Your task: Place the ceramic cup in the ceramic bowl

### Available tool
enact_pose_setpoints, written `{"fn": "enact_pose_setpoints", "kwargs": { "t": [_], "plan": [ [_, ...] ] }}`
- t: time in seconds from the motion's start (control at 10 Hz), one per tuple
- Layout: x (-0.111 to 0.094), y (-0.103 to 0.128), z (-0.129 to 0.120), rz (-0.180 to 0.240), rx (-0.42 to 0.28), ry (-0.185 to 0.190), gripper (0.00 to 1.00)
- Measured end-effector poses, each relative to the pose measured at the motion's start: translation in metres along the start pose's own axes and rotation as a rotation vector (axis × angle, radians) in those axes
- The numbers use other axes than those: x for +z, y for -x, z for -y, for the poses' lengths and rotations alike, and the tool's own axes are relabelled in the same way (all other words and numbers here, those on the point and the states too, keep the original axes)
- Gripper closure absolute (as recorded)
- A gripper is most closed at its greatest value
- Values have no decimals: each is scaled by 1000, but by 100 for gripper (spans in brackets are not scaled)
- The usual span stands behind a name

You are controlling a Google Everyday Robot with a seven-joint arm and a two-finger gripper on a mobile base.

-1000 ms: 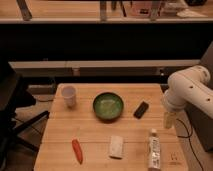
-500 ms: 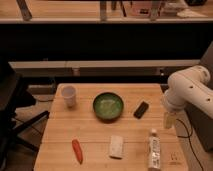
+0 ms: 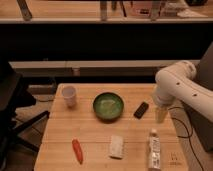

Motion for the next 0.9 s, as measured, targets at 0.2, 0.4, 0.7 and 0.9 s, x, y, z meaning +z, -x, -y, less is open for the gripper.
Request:
{"fn": "enact_pose_setpoints", "kwargs": {
  "t": [0.2,0.4,0.7,0.9],
  "plan": [
    [-3,4,6,-11,-31,-19,20],
    [-9,33,14,-17,-89,-36,20],
    [-17,69,23,-32,-164,-60,20],
    [-20,80,27,-41,-203,-73,20]
  ]
}}
